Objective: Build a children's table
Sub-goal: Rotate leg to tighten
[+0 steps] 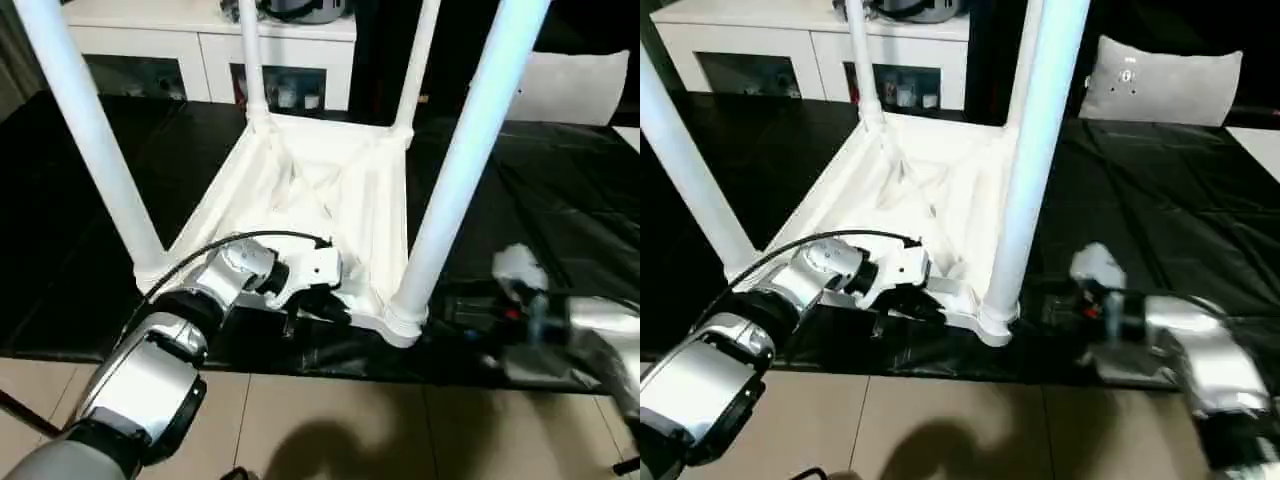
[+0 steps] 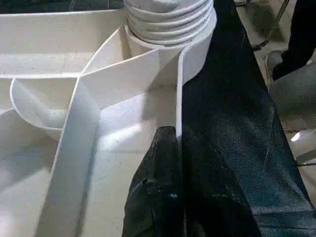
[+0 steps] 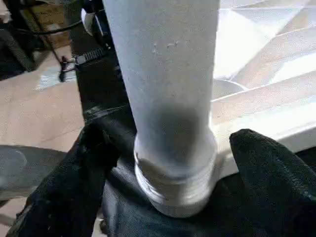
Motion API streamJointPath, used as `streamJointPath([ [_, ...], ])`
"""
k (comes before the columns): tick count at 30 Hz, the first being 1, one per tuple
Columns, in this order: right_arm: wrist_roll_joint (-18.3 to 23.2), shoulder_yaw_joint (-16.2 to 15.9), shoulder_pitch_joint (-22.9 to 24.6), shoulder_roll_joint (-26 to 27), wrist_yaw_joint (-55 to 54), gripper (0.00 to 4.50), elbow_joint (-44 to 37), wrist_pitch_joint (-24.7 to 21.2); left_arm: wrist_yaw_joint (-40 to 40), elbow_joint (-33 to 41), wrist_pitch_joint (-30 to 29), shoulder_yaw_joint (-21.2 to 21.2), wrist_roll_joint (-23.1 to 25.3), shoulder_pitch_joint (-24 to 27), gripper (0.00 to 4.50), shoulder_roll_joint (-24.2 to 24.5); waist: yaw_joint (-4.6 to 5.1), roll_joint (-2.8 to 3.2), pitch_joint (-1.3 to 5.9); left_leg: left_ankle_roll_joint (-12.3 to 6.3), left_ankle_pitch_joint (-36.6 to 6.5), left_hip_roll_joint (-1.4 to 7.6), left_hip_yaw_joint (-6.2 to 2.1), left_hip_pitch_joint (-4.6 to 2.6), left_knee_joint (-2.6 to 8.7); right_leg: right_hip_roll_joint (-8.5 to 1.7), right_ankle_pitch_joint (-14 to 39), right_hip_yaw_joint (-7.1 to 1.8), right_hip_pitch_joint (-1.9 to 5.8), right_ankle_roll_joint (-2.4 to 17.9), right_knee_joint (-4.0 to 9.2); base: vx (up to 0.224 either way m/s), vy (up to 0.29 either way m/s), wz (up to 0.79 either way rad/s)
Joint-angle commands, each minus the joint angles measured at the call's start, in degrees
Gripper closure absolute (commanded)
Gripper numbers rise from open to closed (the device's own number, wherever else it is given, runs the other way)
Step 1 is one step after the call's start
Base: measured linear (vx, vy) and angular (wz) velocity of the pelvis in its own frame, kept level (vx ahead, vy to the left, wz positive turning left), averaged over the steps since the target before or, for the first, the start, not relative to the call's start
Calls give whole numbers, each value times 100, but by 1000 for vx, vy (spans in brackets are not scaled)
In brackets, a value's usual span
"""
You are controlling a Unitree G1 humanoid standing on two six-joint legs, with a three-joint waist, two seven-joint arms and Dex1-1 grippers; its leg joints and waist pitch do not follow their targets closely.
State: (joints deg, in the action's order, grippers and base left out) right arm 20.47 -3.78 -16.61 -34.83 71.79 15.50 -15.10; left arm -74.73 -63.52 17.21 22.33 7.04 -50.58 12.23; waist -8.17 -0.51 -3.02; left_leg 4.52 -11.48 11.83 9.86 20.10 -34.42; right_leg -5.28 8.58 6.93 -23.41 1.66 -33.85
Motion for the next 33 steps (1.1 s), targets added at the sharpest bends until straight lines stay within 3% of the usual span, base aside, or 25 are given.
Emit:
streamJointPath([
  [1,73,-68,-174,65,102,78,60,-161,-7,105,-24,-39,-8,137,450,29,-35,-115,425,-573,-662,153,-8,42,359,-379,1516,-282,392,1006,369,0,0,0],
  [9,-68,-256,-745,367,158,160,564,-154,-46,351,-57,-1,58,333,450,25,-31,-99,419,-436,-715,165,-7,27,375,-394,1724,-294,375,941,374,0,0,0],
  [17,-65,-349,-693,372,246,213,407,-261,260,384,-261,-91,70,345,450,25,-33,-104,406,-402,-766,151,-4,22,382,-390,1903,-296,372,841,400,0,0,0],
  [22,-82,-277,-497,580,-296,240,166,-428,371,700,-778,-269,-133,518,450,-25,-20,-96,394,-350,-853,154,-10,14,401,-397,1993,-302,373,830,417,0,0,0],
  [26,-212,-141,-386,1097,-1450,243,-78,-776,813,1226,-1442,-395,-189,747,450,-209,66,-99,376,-247,-985,129,-23,6,419,-406,2485,-288,361,647,485,0,0,0],
  [29,-413,-34,-392,1619,-2535,246,-135,-1016,1370,1628,-2073,-495,-194,908,450,-510,188,-44,347,-89,-1153,116,-57,21,450,-403,2848,-256,354,540,525,0,0,0],
  [30,-477,10,-412,1833,-2943,246,-131,-1113,1609,1766,-2291,-516,-184,965,450,-664,252,-60,332,-25,-1264,105,-54,-5,451,-392,3075,-242,327,453,571,0,0,0],
  [33,-610,286,-594,2481,-4170,246,47,-1478,2286,1988,-2681,-488,-52,1056,450,-1131,353,-46,292,-72,-1542,24,-44,-76,408,-362,3729,-156,276,190,729,0,0,0],
])
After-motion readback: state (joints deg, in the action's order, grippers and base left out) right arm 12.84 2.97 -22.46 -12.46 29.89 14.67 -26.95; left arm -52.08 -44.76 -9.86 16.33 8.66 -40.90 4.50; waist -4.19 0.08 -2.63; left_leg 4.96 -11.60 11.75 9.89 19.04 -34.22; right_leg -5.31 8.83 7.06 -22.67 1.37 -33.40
